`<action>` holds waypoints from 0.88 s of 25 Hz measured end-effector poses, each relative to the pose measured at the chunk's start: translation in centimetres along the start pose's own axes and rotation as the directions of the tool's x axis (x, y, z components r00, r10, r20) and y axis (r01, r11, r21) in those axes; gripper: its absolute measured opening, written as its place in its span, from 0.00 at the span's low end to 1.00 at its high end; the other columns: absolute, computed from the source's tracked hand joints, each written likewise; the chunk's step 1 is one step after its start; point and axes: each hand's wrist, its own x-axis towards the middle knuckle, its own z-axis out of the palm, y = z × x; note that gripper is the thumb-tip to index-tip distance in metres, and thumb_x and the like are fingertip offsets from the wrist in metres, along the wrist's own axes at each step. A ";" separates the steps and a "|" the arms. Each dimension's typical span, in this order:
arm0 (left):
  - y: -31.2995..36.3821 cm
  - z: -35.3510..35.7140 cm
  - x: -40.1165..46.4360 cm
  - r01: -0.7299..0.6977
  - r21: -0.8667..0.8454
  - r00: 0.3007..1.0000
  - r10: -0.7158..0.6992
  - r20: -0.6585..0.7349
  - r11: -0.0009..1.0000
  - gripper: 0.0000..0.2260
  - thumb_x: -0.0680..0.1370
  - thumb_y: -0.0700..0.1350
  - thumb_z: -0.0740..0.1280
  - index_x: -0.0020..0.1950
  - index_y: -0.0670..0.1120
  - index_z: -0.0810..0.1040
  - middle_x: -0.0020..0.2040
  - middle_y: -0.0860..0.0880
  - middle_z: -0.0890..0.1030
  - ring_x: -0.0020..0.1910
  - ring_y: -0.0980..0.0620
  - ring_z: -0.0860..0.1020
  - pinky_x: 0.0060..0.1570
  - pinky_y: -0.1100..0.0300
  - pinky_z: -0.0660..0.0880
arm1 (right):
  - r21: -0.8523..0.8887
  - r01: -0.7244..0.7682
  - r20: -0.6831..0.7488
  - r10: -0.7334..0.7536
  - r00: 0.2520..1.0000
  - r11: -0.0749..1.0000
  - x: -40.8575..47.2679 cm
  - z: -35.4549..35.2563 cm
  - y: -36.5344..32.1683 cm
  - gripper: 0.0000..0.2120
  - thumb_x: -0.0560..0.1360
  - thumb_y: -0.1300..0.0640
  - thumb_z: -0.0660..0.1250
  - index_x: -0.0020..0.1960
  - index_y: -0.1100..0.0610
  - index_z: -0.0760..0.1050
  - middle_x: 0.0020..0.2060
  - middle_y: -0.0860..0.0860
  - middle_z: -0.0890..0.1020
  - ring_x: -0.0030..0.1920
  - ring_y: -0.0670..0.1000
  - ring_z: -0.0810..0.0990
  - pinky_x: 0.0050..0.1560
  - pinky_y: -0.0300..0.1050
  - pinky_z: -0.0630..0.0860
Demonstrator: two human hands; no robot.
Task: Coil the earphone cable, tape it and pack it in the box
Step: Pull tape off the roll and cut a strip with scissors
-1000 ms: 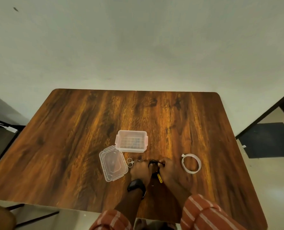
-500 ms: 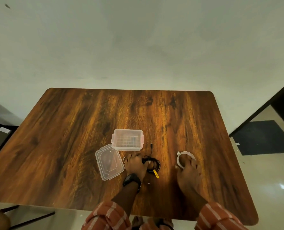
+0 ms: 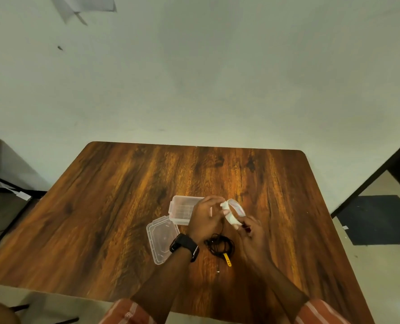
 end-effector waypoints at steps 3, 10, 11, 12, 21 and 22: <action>0.6 -2.2 0.0 0.047 -0.045 0.998 -0.049 -0.036 0.998 0.16 0.74 0.48 0.72 0.62 0.48 0.79 0.57 0.54 0.81 0.56 0.60 0.78 0.55 0.63 0.76 | 0.030 0.066 0.070 -0.068 0.995 0.997 0.1 0.8 -2.1 0.11 0.75 0.62 0.69 0.55 0.51 0.81 0.48 0.44 0.81 0.53 0.40 0.75 0.49 0.35 0.71; 0.5 -7.0 -0.7 0.125 -0.065 0.987 -0.130 -0.093 0.990 0.04 0.76 0.43 0.71 0.47 0.43 0.83 0.47 0.49 0.84 0.47 0.53 0.80 0.48 0.61 0.74 | 0.054 0.072 0.203 -0.082 0.976 0.996 0.5 2.0 -4.9 0.04 0.77 0.54 0.68 0.48 0.52 0.81 0.46 0.47 0.81 0.51 0.48 0.79 0.48 0.49 0.78; 0.7 -7.6 -0.9 0.121 -0.038 0.990 -0.124 -0.074 0.992 0.05 0.76 0.43 0.70 0.46 0.43 0.82 0.47 0.49 0.84 0.47 0.53 0.80 0.48 0.61 0.74 | 0.051 0.069 0.200 -0.078 0.977 0.996 0.5 2.0 -5.5 0.07 0.77 0.51 0.67 0.46 0.53 0.80 0.44 0.48 0.81 0.47 0.48 0.79 0.43 0.47 0.77; 1.0 -8.2 -1.1 0.115 0.001 0.992 -0.114 -0.045 0.993 0.05 0.78 0.43 0.68 0.47 0.42 0.82 0.47 0.49 0.83 0.47 0.54 0.79 0.47 0.61 0.74 | 0.069 0.076 0.192 -0.089 0.977 0.995 0.6 2.0 -5.9 0.13 0.77 0.46 0.66 0.42 0.54 0.79 0.40 0.48 0.80 0.43 0.47 0.77 0.39 0.45 0.74; 2.9 -10.5 -1.9 0.305 -0.347 0.948 -0.318 0.021 0.887 0.06 0.83 0.41 0.58 0.53 0.42 0.73 0.49 0.48 0.83 0.46 0.53 0.84 0.45 0.62 0.81 | 0.225 -0.121 0.201 0.076 0.977 0.967 0.9 0.8 -13.0 0.09 0.78 0.74 0.57 0.48 0.75 0.76 0.32 0.46 0.68 0.32 0.49 0.72 0.36 0.23 0.70; 2.8 -10.9 -2.0 0.329 -0.364 0.938 -0.345 0.022 0.871 0.07 0.83 0.42 0.57 0.54 0.41 0.73 0.49 0.47 0.83 0.45 0.54 0.85 0.44 0.62 0.81 | 0.294 -0.135 0.181 0.084 0.980 0.946 1.8 1.7 -11.4 0.10 0.78 0.74 0.57 0.45 0.73 0.76 0.33 0.48 0.72 0.35 0.50 0.73 0.35 0.25 0.72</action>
